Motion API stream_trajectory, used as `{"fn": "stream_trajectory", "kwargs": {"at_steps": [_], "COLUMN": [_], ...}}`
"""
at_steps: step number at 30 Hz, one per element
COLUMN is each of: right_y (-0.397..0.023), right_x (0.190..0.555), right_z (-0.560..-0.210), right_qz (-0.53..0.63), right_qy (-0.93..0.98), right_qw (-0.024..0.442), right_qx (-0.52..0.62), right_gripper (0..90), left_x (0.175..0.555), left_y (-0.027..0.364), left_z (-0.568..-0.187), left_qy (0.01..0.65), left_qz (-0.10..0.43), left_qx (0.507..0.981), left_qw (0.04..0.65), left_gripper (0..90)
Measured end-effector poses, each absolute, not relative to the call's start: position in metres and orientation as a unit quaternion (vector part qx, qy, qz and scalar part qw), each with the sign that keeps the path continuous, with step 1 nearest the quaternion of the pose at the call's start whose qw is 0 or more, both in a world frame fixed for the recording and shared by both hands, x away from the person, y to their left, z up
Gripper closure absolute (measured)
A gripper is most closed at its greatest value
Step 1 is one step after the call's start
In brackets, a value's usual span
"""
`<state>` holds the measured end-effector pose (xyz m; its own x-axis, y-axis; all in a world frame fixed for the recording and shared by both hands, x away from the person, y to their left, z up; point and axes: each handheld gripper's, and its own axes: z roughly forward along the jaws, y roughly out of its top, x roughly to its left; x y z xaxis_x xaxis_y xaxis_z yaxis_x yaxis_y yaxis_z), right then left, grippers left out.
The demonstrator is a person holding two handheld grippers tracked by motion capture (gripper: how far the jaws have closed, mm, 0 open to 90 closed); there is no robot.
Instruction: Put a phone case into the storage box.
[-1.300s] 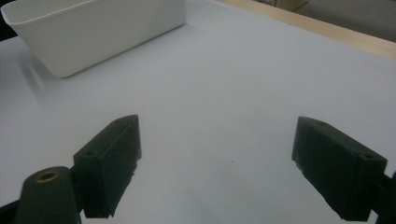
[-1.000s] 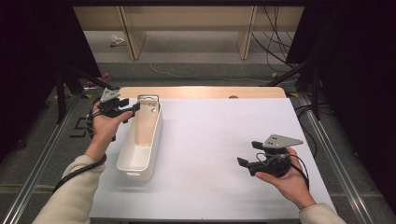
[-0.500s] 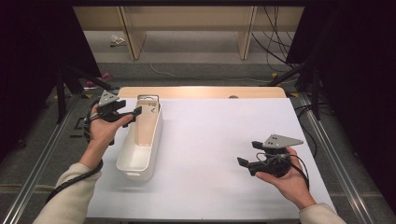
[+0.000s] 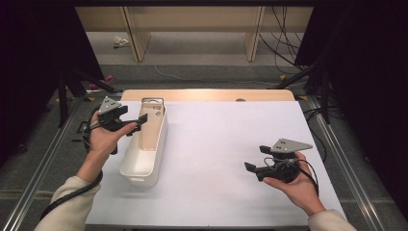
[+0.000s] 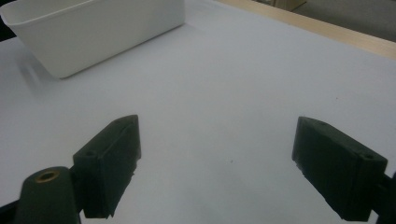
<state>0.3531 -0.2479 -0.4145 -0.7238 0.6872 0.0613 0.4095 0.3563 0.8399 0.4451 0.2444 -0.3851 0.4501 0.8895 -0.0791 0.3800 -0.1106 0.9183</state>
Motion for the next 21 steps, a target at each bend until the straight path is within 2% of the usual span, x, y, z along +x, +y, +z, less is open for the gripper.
{"fn": "stream_trajectory", "kwargs": {"at_steps": [9, 21], "right_y": [-0.248, -0.248], "right_x": [0.353, 0.353], "right_z": [-0.415, -0.414], "right_qz": [0.455, 0.456], "right_qy": [0.809, 0.809], "right_qw": [0.152, 0.152], "right_qx": [0.339, 0.338], "right_gripper": [16.3, 16.4], "left_x": [0.433, 0.414], "left_y": [0.24, 0.238], "left_z": [-0.386, -0.395], "left_qy": [0.447, 0.438], "left_qz": [0.248, 0.239], "left_qx": [0.71, 0.715], "left_qw": [0.485, 0.49], "left_gripper": [3.4, 0.5]}}
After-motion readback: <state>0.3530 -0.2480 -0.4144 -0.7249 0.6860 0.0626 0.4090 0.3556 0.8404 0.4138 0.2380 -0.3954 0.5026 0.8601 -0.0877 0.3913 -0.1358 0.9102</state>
